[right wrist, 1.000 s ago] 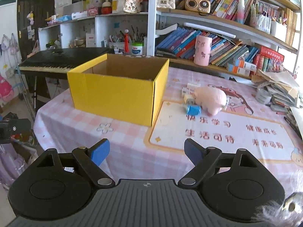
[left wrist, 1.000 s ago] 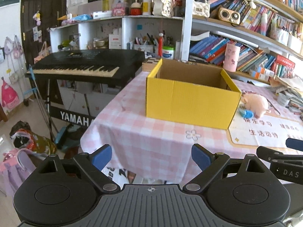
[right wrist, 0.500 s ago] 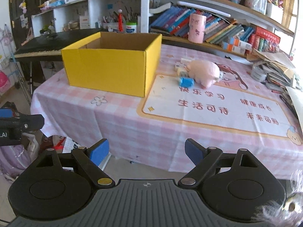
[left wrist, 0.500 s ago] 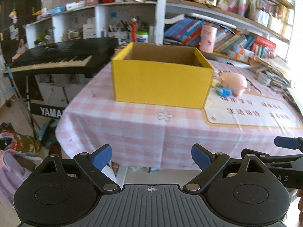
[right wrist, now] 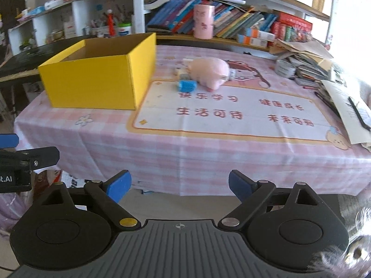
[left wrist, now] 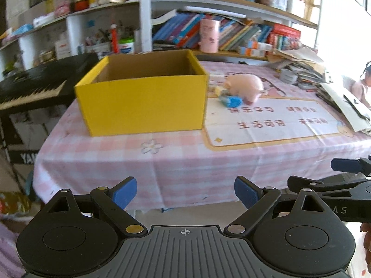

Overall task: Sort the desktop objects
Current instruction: 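Withdraw both grippers from the box back toward the table edge, then reach the right gripper to the pink pig while the left gripper approaches the blue block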

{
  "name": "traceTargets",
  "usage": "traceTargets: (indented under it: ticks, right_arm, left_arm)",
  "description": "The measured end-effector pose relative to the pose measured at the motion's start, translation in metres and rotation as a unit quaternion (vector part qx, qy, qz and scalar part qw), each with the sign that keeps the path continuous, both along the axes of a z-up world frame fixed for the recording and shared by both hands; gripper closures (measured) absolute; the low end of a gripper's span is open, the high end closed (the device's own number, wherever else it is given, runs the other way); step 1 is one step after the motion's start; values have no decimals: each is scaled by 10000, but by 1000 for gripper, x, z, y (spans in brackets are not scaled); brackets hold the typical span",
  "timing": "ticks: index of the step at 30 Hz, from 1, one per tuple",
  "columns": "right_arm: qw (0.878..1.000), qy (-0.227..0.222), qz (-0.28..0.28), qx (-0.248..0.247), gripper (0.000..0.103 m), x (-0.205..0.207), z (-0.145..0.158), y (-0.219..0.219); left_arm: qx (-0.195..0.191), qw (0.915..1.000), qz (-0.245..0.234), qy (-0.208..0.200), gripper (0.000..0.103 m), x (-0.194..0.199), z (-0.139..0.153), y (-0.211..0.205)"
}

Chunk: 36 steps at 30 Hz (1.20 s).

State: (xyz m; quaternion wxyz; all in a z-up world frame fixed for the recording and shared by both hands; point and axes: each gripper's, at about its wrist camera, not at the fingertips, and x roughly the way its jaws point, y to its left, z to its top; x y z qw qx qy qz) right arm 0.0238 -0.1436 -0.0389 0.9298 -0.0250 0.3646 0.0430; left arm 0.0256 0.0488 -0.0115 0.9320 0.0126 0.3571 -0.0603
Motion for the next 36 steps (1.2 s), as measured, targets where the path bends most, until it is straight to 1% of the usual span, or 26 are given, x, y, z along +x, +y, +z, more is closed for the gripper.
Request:
traceTargets:
  ticks: [3,8,19,27,36]
  right_arm:
    - [9999,-26,-132,-37,9,1,1,-9]
    - [9995,-14,-319,-49,9,8,3,-22]
    - [9993,1,-376,-61,8,24,4,-35]
    - [9979,58,-639,66,8,42,1,-60]
    - [9977,68,-665,70,8,67,0,-83]
  left_arm:
    - [18,9999,-138,19,9,6,1,-9]
    - [38,9996,-281,-24,9,17,3,-21]
    - [148,9985,-512,-87,9,39,3,-41]
    - [239,9967,-765,-113,9,57,1,-62]
    - [306,9948,-961,-137,10,78,-2,-92]
